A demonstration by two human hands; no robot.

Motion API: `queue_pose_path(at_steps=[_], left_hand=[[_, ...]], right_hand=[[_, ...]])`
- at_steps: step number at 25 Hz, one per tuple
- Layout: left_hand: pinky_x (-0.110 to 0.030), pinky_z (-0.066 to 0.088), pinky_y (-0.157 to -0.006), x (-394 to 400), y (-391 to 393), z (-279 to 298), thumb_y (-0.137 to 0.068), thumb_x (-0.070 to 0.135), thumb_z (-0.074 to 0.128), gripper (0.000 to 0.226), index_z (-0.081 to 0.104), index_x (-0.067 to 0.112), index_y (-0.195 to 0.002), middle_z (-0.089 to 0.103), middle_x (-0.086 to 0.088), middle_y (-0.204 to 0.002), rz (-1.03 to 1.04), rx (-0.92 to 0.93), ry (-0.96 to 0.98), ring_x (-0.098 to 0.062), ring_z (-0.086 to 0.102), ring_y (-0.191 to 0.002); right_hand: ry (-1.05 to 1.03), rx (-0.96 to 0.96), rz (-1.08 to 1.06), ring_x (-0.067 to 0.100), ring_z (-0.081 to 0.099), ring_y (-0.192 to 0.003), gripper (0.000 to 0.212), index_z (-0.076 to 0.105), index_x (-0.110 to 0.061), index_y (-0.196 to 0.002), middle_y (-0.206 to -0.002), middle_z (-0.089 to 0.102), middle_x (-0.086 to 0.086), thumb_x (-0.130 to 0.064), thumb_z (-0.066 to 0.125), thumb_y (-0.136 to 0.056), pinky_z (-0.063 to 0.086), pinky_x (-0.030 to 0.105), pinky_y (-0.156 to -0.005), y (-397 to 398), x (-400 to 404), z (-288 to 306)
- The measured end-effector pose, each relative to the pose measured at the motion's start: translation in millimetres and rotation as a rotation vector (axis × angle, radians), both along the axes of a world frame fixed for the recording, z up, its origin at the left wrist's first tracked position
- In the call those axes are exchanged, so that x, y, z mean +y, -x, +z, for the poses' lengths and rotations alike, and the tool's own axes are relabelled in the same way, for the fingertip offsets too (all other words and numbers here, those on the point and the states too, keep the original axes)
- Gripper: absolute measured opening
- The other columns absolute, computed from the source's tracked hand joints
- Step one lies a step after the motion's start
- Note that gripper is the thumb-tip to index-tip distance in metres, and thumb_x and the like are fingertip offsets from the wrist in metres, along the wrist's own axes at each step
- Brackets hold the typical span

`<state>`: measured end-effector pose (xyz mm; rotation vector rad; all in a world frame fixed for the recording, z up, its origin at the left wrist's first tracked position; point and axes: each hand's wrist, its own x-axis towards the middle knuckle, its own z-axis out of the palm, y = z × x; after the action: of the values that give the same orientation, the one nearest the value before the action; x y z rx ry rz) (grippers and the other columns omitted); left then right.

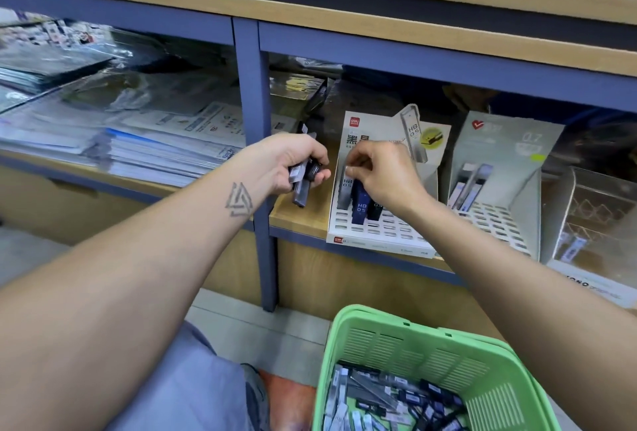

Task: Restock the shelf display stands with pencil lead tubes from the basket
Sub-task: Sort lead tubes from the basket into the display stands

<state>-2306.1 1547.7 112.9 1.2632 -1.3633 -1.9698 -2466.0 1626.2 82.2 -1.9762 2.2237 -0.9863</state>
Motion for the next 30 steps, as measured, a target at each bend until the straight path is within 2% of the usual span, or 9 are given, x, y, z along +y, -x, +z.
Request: queue_pose_path(at_steps=[5, 9, 14, 16, 17, 20, 23, 26, 30], left_hand=[[-0.021, 0.051, -0.039, -2.5, 1.2, -0.6, -0.093, -0.007, 0.057, 0.013, 0.051, 0.004, -0.088, 0.063, -0.012, -0.053, -0.009, 0.006, 0.003, -0.019, 0.066, -0.047], [-0.025, 0.054, -0.041, -0.4, 3.4, -4.9, -0.094, -0.007, 0.059, 0.007, 0.055, -0.002, -0.091, 0.068, -0.017, -0.060, -0.046, -0.008, -0.033, -0.023, 0.071, -0.053], [-0.023, 0.057, -0.046, 2.5, 2.9, -7.5, -0.095, -0.004, 0.061, 0.003, 0.060, -0.003, -0.093, 0.070, -0.016, -0.063, -0.116, -0.014, -0.045, -0.019, 0.072, -0.055], [-0.022, 0.057, -0.047, 5.0, 0.9, -7.4, -0.094, -0.004, 0.063, 0.004, 0.061, -0.003, -0.090, 0.069, -0.015, -0.063, -0.139, 0.019, -0.034, -0.018, 0.072, -0.055], [-0.022, 0.057, -0.048, 6.6, -0.2, -7.1, -0.094, -0.004, 0.063, 0.005, 0.062, -0.002, -0.089, 0.069, -0.014, -0.063, -0.150, 0.038, -0.029, -0.017, 0.072, -0.056], [-0.023, 0.058, -0.049, 12.0, -1.8, -5.6, -0.094, -0.004, 0.062, 0.003, 0.064, -0.002, -0.092, 0.072, -0.015, -0.069, -0.171, 0.085, -0.006, -0.018, 0.073, -0.059], [-0.024, 0.060, -0.052, 15.7, -3.4, -3.9, -0.095, -0.002, 0.062, 0.005, 0.066, -0.004, -0.095, 0.073, -0.018, -0.076, -0.199, 0.124, -0.013, -0.021, 0.074, -0.064], [-0.022, 0.059, -0.050, 17.4, -5.8, -2.0, -0.098, 0.006, 0.061, 0.012, 0.065, -0.005, -0.099, 0.072, -0.018, -0.075, -0.216, 0.154, -0.052, -0.021, 0.074, -0.062], [-0.015, 0.044, -0.036, 15.7, -5.0, -2.0, -0.101, 0.007, 0.057, 0.008, 0.056, 0.006, -0.109, 0.071, -0.020, -0.081, -0.199, 0.061, -0.009, -0.012, 0.059, -0.044]], right_hand=[[-0.027, 0.083, -0.017, 0.022, 0.066, -0.090, 0.007, 0.076, -0.025, -0.083, -0.089, 0.073, -0.004, -0.019, 0.076, -0.086, 0.055, 0.037, -0.078, 0.2, 1.6, -7.2], [-0.090, 0.191, -0.021, 0.025, 0.060, -0.100, 0.016, 0.080, -0.022, -0.093, -0.105, 0.065, 0.000, -0.015, 0.067, -0.087, 0.046, 0.032, -0.075, -0.2, -3.9, 0.9], [-0.181, 0.160, -0.001, 0.024, 0.060, -0.109, 0.026, 0.079, -0.022, -0.107, -0.113, 0.065, 0.000, -0.011, 0.061, -0.091, 0.052, 0.037, -0.091, 1.3, -0.4, 9.9], [-0.116, 0.007, 0.005, 0.021, 0.061, -0.110, 0.027, 0.077, -0.019, -0.113, -0.115, 0.068, 0.001, -0.011, 0.060, -0.094, 0.051, 0.036, -0.096, 0.7, 2.7, 11.8], [-0.085, -0.171, 0.009, 0.018, 0.065, -0.107, 0.024, 0.076, -0.018, -0.113, -0.113, 0.072, 0.000, -0.011, 0.060, -0.095, 0.053, 0.032, -0.093, 0.0, 4.8, 13.3], [-0.143, -0.755, 0.098, 0.018, 0.072, -0.081, 0.014, 0.074, -0.011, -0.105, -0.088, 0.076, 0.006, -0.009, 0.067, -0.094, 0.052, 0.020, -0.063, -4.5, 12.0, 19.7], [-0.154, -1.045, 0.143, 0.019, 0.071, -0.070, 0.012, 0.072, 0.001, -0.101, -0.083, 0.073, 0.015, 0.004, 0.069, -0.090, 0.057, 0.021, -0.064, -4.2, 18.4, 24.4], [-0.098, -1.148, 0.079, 0.018, 0.072, -0.068, 0.013, 0.072, 0.001, -0.096, -0.082, 0.073, 0.016, 0.010, 0.065, -0.089, 0.059, 0.021, -0.065, 1.9, 21.7, 28.3], [0.006, -1.085, 0.055, 0.020, 0.074, -0.070, 0.013, 0.071, -0.002, -0.094, -0.076, 0.073, 0.014, 0.010, 0.067, -0.088, 0.058, 0.021, -0.064, 13.7, 27.2, 27.5]])
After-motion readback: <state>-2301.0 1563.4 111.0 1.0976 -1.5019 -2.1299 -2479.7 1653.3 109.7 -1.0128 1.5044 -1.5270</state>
